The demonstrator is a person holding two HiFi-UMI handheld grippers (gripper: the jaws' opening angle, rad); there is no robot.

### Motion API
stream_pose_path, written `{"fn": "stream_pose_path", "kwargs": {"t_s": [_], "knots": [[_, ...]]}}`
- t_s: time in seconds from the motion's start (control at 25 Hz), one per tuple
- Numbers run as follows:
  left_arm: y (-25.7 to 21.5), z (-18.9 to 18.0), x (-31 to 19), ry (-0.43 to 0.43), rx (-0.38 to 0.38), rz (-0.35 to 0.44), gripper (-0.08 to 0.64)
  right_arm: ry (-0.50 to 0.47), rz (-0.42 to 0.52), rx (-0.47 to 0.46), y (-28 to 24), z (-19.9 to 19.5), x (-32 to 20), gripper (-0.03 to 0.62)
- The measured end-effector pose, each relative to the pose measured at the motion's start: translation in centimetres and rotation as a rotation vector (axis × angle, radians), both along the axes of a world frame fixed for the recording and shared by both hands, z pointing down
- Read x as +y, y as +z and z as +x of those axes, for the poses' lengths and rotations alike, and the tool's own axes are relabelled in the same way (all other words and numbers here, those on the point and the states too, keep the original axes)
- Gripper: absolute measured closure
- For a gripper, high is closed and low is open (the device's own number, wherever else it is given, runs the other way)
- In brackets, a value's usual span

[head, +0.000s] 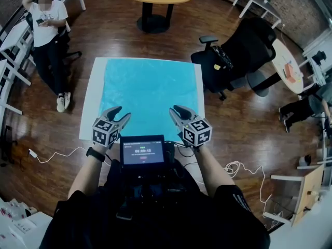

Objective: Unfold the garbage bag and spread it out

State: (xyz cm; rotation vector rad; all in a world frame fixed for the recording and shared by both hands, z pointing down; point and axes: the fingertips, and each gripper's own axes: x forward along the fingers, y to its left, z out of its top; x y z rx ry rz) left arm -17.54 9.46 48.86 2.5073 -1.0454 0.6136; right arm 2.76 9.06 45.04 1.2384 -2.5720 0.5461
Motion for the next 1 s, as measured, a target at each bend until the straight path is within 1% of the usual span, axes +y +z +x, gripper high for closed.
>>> {"fn": "stream_pose_path", "kwargs": {"t_s": [0.16,0.32,0.52,0.68,0.84,1.0], "knots": [[-1.3,1.4,0.0,0.015,0.035,0.03,0.347,0.004,0.012,-0.014,-0.6,-0.4,-0.1,0.498],[-2.6,2.7,0.3,0.034,0.06,0.04,0.347,0.01,0.011,-0.048,-1.2,-0.7,-0.1,0.501],[-2.5,3.1,0.4,0.047,0.043,0.05,0.347,-0.006,0.019,-0.044,-1.4,-1.1,0.1,0.502],[-2.1,3.0,0.4,0.043,0.046,0.052,0.347,-0.007,0.017,-0.047,-1.2,-0.9,0.1,0.502],[-2.4,2.8,0.4,0.044,0.031,0.083,0.347,-0.003,0.013,-0.051,-1.2,-0.9,0.1,0.502],[-2.6,3.1,0.6,0.056,0.039,0.099,0.345,-0.003,0.015,-0.057,-1.2,-0.8,0.3,0.502]]}}
